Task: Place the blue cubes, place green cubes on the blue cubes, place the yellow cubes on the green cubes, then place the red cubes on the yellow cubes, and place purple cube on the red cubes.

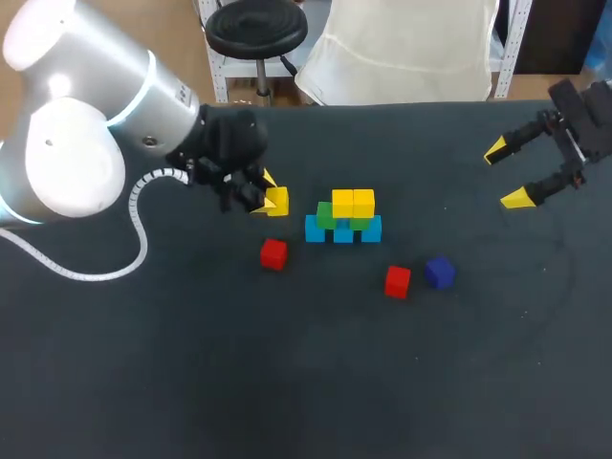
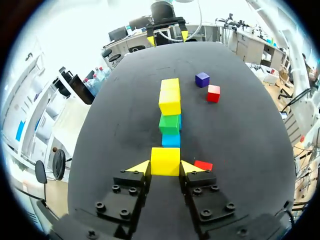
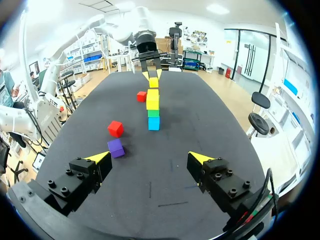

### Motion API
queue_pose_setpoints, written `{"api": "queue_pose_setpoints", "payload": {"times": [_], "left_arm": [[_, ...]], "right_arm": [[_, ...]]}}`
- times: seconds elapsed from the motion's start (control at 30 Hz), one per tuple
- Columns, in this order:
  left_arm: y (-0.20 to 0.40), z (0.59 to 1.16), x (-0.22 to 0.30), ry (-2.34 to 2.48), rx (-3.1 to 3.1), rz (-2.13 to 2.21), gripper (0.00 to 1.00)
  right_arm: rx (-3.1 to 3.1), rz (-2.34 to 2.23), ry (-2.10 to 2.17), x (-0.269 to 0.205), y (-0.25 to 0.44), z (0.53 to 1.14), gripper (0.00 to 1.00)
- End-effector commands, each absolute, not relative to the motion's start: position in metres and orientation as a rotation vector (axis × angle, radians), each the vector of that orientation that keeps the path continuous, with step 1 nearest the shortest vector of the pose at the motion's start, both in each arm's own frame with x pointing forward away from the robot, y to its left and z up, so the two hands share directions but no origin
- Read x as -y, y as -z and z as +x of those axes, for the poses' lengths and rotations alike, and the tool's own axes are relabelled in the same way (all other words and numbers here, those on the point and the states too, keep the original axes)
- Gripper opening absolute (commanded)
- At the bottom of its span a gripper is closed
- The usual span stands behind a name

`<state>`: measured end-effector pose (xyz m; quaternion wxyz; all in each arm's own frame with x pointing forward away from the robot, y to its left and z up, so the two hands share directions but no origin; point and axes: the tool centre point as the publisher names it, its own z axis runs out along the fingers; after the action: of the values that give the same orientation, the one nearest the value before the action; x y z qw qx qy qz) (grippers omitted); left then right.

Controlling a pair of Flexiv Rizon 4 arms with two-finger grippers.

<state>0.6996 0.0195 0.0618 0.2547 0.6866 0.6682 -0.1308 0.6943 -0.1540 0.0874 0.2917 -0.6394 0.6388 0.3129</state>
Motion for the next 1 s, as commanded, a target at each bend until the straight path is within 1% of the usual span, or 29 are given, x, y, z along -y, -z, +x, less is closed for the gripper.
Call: {"api": "queue_pose_setpoints", "payload": {"times": [0.03, 0.4, 1.0], "left_arm": [[-0.067, 0.706, -0.007, 0.35, -1.834, 1.881, 0.0], [-0.064, 0.708, 0.012, 0.379, -1.837, 1.909, 0.0], [-0.068, 0.708, 0.022, 0.383, -1.821, 1.925, 0.0]], "right_arm": [[-1.701, -1.705, -0.836, 0.154, -0.087, 0.695, 1.0], [-1.701, -1.705, -0.836, 0.154, -0.087, 0.695, 1.0], [-1.701, -1.705, -0.836, 0.154, -0.087, 0.695, 1.0]]}}
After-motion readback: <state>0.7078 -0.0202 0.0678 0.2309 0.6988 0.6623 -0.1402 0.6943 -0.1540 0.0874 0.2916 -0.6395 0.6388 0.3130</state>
